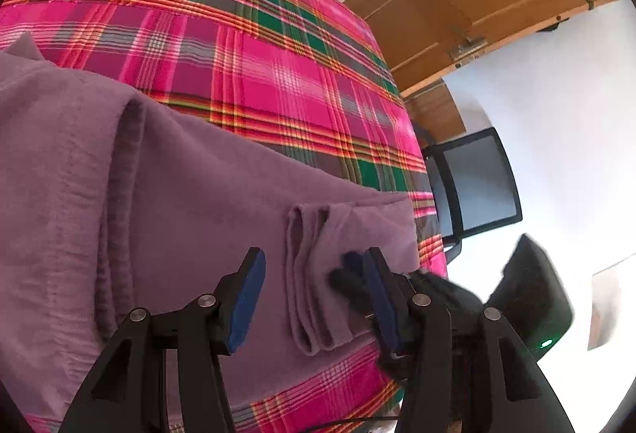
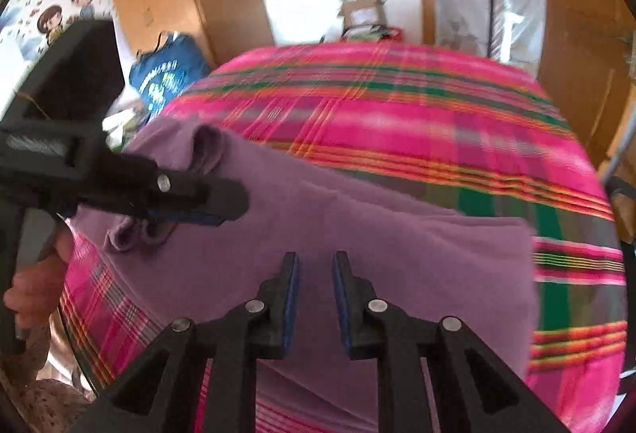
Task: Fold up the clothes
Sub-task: 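Move the open right gripper over the folded garment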
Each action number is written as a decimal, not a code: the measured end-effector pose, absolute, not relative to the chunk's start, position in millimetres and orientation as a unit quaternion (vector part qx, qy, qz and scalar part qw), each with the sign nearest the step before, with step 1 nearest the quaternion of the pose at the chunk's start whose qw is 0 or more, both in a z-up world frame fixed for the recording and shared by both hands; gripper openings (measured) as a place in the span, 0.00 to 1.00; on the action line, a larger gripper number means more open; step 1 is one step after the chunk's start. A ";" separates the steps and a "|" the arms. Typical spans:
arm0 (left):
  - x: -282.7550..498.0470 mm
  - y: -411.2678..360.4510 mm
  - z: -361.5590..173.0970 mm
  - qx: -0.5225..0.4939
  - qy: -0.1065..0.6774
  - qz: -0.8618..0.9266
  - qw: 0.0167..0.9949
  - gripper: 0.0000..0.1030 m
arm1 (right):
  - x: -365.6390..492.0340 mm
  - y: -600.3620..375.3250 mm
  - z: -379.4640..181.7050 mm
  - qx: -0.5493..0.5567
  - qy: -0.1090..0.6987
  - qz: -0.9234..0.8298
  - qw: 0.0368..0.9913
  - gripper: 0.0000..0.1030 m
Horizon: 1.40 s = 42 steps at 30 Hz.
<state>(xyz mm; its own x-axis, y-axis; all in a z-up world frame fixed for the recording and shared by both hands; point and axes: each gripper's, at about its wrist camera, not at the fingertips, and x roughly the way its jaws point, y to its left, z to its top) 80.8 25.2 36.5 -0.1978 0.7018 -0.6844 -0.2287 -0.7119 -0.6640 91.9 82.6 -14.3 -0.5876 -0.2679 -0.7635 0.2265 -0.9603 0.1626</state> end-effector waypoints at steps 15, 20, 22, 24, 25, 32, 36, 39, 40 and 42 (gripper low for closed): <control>83.8 54.7 31.8 -0.564 -0.178 0.745 0.309 0.52 | 152.7 155.4 -6.2 0.416 -0.063 -0.906 0.050 0.22; 89.5 58.3 23.8 -0.578 -0.149 0.747 0.292 0.52 | 180.6 186.9 -2.0 0.405 -0.078 -0.911 0.007 0.23; 90.4 58.0 20.1 -0.583 -0.147 0.747 0.284 0.52 | 186.4 190.7 -6.4 0.405 -0.082 -0.910 0.007 0.28; 91.6 58.5 18.0 -0.587 -0.146 0.745 0.280 0.52 | 187.8 192.6 -11.2 0.412 -0.084 -0.907 0.005 0.32; 92.1 58.7 17.0 -0.589 -0.146 0.745 0.279 0.52 | 188.0 193.3 -13.7 0.417 -0.085 -0.905 0.005 0.33; 97.4 59.4 13.8 -0.589 -0.159 0.742 0.277 0.52 | 183.2 194.5 -22.9 0.425 -0.103 -0.899 0.018 0.34; 102.6 62.0 15.4 -0.586 -0.153 0.747 0.274 0.52 | 184.0 191.5 -17.2 0.411 -0.099 -0.906 0.009 0.34; 106.5 63.8 15.7 -0.584 -0.146 0.751 0.273 0.52 | 179.7 180.4 -10.5 0.396 -0.073 -0.915 0.009 0.34; 106.8 63.3 15.7 -0.583 -0.146 0.751 0.273 0.52 | 178.6 178.2 -10.3 0.395 -0.068 -0.916 0.008 0.34; 107.5 62.8 15.9 -0.583 -0.142 0.752 0.273 0.52 | 177.4 177.8 -13.7 0.402 -0.068 -0.913 0.007 0.34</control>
